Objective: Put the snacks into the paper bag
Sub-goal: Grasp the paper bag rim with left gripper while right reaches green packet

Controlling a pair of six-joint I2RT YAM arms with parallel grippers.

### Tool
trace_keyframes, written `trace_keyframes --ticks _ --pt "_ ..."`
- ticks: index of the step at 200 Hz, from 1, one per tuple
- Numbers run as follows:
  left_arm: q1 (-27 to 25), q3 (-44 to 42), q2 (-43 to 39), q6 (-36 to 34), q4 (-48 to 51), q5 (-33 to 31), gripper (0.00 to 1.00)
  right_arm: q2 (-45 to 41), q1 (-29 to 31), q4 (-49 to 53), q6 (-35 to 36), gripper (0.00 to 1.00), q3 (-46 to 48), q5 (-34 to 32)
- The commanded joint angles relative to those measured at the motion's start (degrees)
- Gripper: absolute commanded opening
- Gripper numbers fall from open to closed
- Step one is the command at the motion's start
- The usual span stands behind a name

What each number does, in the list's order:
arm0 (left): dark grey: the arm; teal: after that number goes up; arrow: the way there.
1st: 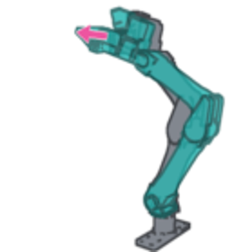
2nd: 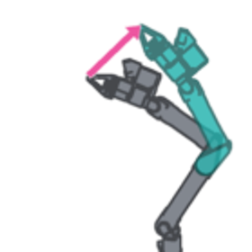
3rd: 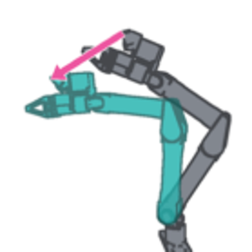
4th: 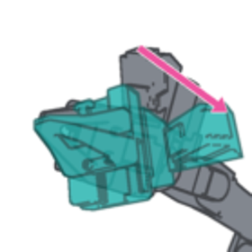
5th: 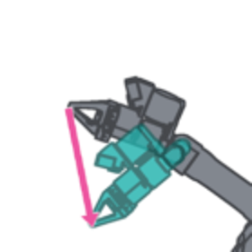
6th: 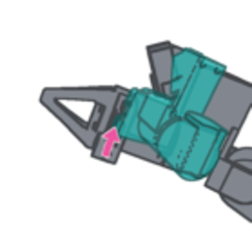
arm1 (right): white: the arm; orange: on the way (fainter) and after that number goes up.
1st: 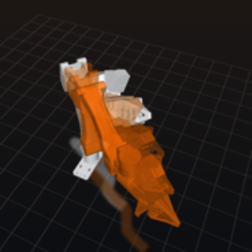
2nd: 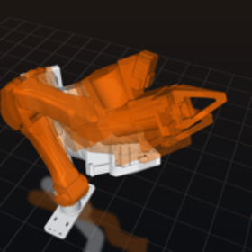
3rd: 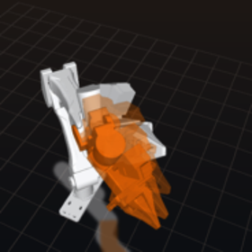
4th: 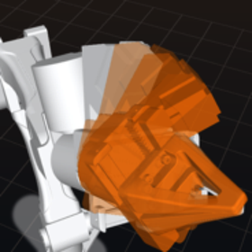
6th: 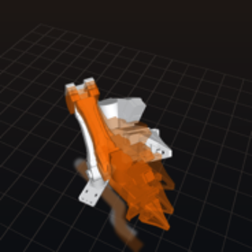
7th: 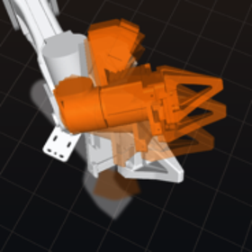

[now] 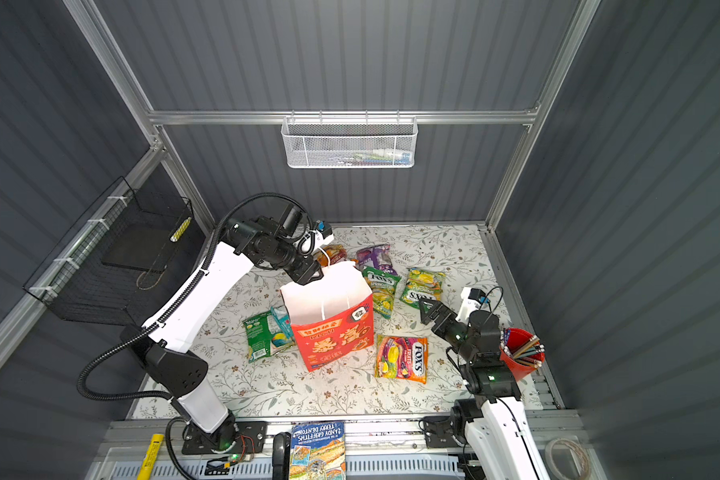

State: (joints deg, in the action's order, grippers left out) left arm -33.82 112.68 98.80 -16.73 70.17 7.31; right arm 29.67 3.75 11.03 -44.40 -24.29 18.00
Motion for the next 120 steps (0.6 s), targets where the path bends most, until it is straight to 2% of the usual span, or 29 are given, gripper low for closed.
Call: trace_keyframes --ticks 1,12,38,46,59,70,99,120 --pt "-0.44 -1.88 -0.87 0.79 -0.66 1.21 0.42 0.12 0.21 0.96 1.5 0.99 -2.19 -0.27" --pt "-0.53 -2.22 -0.55 1.45 -0.78 1.38 0.35 0.12 0.21 1.36 1.69 0.99 -2.57 -0.5" --pt "-0.88 -4.55 -0.87 2.97 -1.91 2.47 0.27 0.16 0.21 1.8 1.93 0.99 -3.2 -1.07" --pt "-0.98 -5.54 -1.3 4.2 -2.81 2.43 0.19 0.25 0.21 2.03 2.16 0.99 -3.41 -1.44" --pt "-0.98 -5.5 -1.9 8.03 -3.97 1.8 0.0 0.43 0.21 2.5 2.6 0.99 -4.0 -2.08" --pt "-0.98 -4.05 -2.58 13.36 -5.76 2.45 0.0 0.92 0.21 2.68 2.89 0.99 -4.81 -2.16" --pt "-0.96 -8.1 -8.43 32.74 -20.94 0.3 0.0 4.69 0.21 3.43 3.75 0.99 -7.77 -2.7" --pt "-0.98 -10.77 -11.8 38.65 -24.44 -5.51 0.0 9.46 0.21 4.3 4.37 0.99 -10.15 -3.5"
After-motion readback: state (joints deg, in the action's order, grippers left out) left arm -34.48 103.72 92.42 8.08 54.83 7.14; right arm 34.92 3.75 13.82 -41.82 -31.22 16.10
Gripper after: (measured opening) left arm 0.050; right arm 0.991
